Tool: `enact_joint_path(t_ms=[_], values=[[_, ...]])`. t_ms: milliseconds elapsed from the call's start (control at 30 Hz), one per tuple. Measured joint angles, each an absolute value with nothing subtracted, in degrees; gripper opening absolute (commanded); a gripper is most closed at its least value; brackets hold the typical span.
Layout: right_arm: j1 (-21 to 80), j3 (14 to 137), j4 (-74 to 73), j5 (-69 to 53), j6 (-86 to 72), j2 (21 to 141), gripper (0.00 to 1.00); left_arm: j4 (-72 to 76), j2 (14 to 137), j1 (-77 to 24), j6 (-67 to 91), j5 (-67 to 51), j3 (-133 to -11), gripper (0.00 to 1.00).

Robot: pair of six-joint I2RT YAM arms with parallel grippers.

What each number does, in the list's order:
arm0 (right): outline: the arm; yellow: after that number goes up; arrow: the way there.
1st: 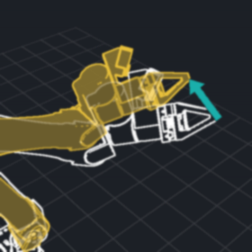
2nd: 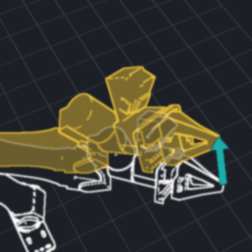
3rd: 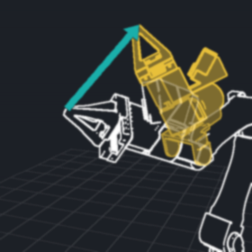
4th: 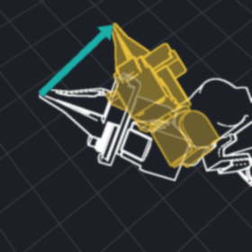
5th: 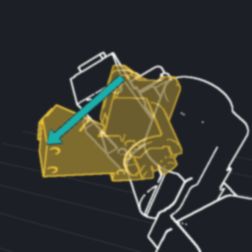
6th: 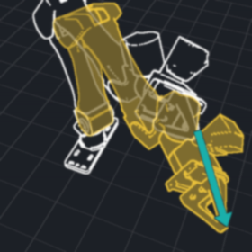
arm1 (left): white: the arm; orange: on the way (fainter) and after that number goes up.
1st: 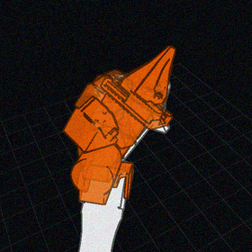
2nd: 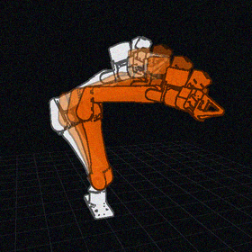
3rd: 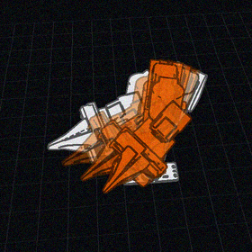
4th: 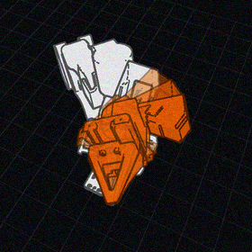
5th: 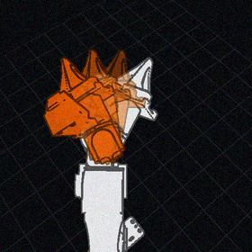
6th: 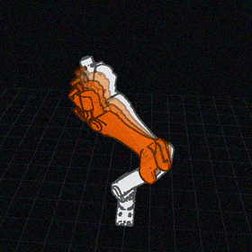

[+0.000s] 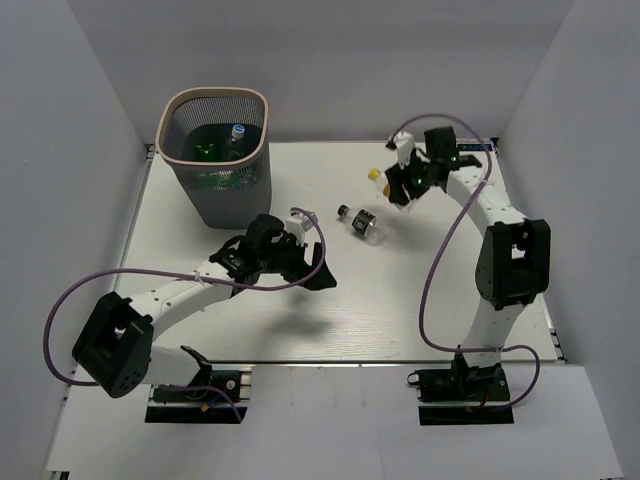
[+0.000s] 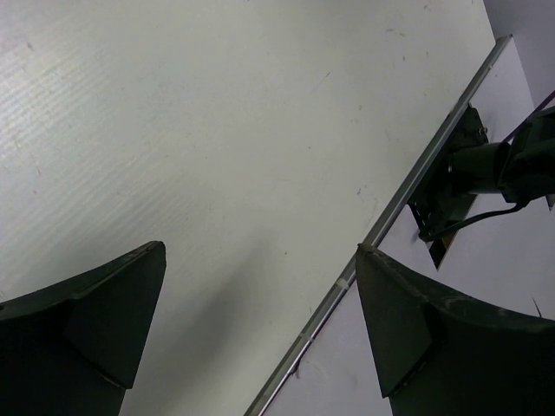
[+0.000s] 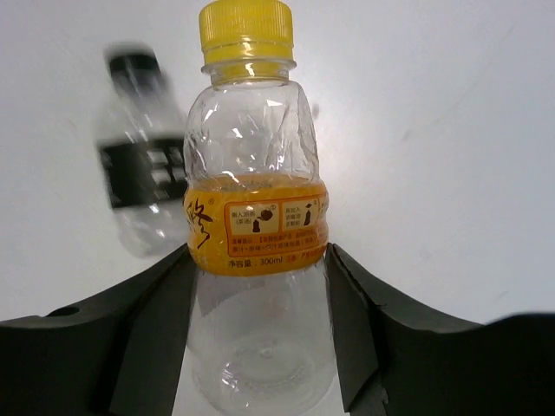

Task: Put the plastic bottles in the bin

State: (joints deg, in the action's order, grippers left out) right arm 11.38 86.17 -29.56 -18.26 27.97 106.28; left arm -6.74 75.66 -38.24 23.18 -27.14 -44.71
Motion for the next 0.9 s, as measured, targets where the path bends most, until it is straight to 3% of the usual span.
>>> enact_joint_path(t_ms=[267, 500, 700, 800, 867, 900], values=[[17.89, 112.60, -24.60, -33.15, 21.54, 104.57, 0.05, -3.55, 74.50, -39.22, 26.00, -26.87, -39.22, 1.00], [33.50, 115.39, 2.13, -40.86, 9.58, 106.80, 0.03, -2.50, 74.11, -40.10, 26.63, -26.89, -37.15, 1.00], [39.51, 127.33, 21.21, -38.02, 0.14, 120.95, 0.03, -3.07, 71.61, -40.75, 27.18, -25.65, -37.06, 1.00], [41.10, 131.15, 26.37, -34.98, -2.57, 127.46, 0.09, -3.33, 69.95, -41.08, 27.51, -24.95, -37.06, 0.97], [41.95, 133.16, 27.83, -32.69, -3.20, 131.39, 0.22, -3.40, 69.10, -41.12, 27.68, -24.75, -37.06, 0.94], [42.30, 133.49, 28.29, -31.35, -3.22, 132.79, 0.41, -3.40, 68.86, -41.12, 27.70, -24.71, -37.06, 0.89]])
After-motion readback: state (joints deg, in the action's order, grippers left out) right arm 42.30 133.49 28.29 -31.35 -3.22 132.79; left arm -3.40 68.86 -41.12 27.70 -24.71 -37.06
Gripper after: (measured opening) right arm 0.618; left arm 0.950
